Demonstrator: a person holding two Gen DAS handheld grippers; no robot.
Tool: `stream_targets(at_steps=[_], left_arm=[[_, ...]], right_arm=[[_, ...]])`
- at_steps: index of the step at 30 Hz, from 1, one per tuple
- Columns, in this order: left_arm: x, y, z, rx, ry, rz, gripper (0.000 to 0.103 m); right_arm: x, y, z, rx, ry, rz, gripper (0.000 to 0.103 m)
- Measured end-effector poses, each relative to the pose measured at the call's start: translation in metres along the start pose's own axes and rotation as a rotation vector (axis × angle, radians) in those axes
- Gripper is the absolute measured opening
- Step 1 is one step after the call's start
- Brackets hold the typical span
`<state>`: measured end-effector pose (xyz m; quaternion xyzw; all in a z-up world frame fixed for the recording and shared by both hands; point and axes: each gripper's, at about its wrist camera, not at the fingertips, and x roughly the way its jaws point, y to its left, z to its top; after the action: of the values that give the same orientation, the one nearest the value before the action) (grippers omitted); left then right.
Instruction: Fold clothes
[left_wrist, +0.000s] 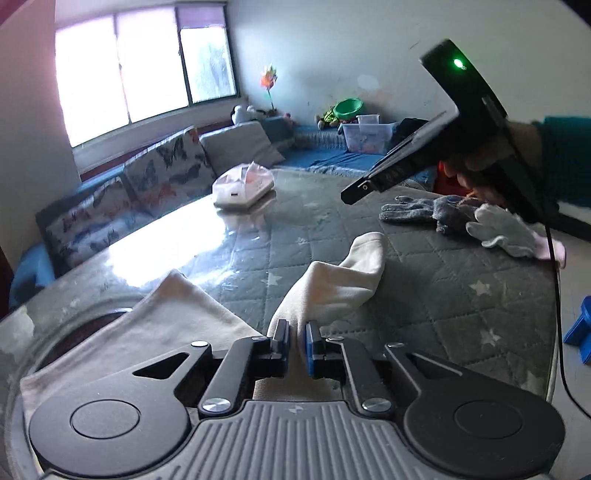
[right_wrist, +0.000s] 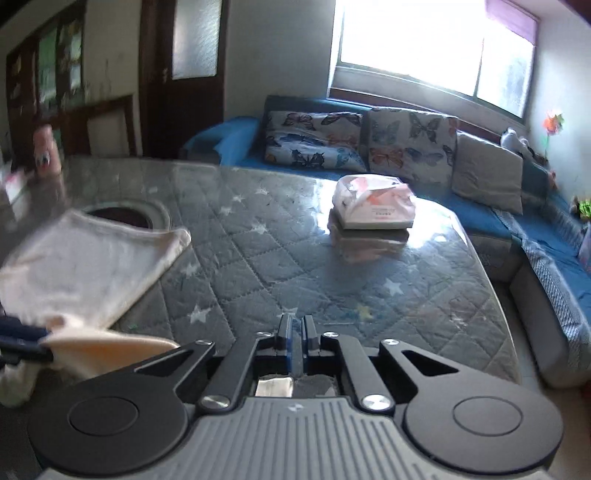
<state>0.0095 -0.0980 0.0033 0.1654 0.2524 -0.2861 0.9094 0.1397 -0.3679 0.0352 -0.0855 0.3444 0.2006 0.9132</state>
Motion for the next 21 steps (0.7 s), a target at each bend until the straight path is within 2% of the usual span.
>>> stream_targets(at_steps=[3,6,8,10,11,13,17,21], left_arm=[[-0.002,-0.009,-0.004,0.029,0.014,-0.049,0.009],[-0.004,-0.026,-0.009,0.101,0.022,-0.089,0.009],[-0.004,-0.037,-0.013,0.133,0.035,-0.13,0.01],[-0.007,-0.044,-0.016,0.174,0.027,-0.143,0.013],[-0.008,-0.046,-0.016,0.188,0.017,-0.133,0.013],[-0.007,-0.04,-0.009,0.154,-0.003,-0.097,0.014],[0.004,-0.026,0.006,0.07,-0.014,-0.01,0.031],[0.022,-0.027,0.006,0.079,0.035,0.029,0.031]], right_arm=[[0.005,-0.002,-0.007,0.019,0.059,-0.023,0.007],[0.012,-0.002,-0.015,0.015,0.107,-0.018,0.011],[0.013,0.001,-0.019,0.001,0.121,-0.013,0.024],[0.011,0.002,-0.019,-0.009,0.125,-0.017,0.032],[0.01,0.002,-0.019,-0.012,0.125,-0.019,0.034],[0.01,0.0,-0.018,0.0,0.127,-0.028,0.036],[0.016,-0.005,-0.017,0.036,0.134,-0.023,0.036],[0.022,-0.004,-0.02,0.051,0.14,-0.009,0.035]])
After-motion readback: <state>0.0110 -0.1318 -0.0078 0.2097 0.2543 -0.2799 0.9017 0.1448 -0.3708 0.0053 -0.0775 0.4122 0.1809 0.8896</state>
